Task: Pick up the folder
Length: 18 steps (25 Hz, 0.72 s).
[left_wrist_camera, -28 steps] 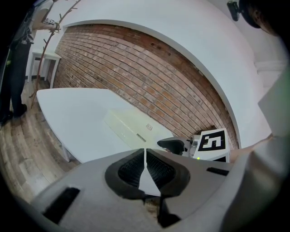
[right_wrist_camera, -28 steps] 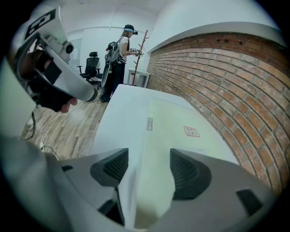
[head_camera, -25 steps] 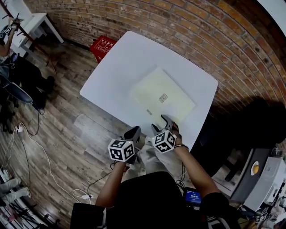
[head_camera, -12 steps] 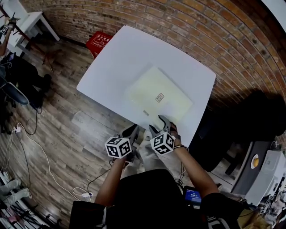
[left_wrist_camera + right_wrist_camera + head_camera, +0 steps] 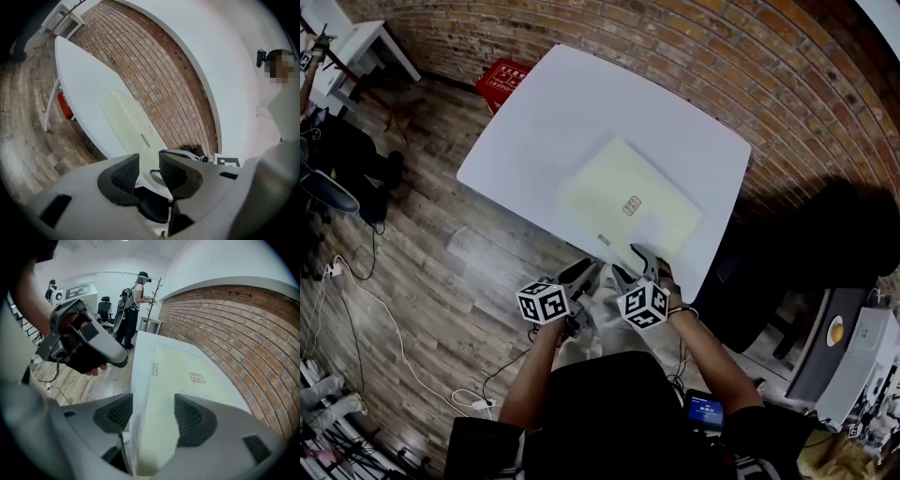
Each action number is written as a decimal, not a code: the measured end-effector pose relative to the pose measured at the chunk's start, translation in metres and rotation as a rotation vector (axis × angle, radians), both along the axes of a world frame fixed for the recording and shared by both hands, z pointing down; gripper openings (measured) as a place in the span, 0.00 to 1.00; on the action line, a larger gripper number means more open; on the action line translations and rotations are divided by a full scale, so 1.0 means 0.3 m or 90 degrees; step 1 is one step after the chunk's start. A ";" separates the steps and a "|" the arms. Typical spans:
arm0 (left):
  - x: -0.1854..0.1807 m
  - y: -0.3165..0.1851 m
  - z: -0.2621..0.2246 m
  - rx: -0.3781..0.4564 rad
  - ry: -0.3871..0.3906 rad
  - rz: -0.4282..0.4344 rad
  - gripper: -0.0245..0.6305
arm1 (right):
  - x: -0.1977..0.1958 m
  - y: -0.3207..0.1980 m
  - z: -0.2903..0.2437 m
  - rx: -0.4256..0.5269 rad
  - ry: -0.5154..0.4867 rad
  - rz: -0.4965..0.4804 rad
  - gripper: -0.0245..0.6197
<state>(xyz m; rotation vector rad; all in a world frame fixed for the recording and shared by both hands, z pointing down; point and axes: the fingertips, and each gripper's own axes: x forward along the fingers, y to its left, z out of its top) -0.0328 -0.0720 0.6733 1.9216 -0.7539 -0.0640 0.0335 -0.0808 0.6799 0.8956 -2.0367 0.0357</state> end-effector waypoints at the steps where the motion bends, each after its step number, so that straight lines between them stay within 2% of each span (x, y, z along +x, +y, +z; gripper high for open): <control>1: 0.008 0.008 0.006 -0.006 0.007 0.004 0.22 | 0.003 0.013 -0.001 -0.002 -0.001 -0.005 0.46; 6: 0.020 0.019 0.031 -0.030 0.038 -0.001 0.28 | 0.015 0.054 -0.006 -0.004 -0.007 -0.012 0.46; 10: 0.024 0.009 0.037 -0.030 0.070 -0.025 0.32 | 0.017 0.091 -0.009 -0.009 -0.013 -0.020 0.46; 18: 0.037 0.011 0.076 -0.062 0.153 -0.039 0.42 | 0.015 0.150 -0.005 -0.010 -0.008 -0.041 0.46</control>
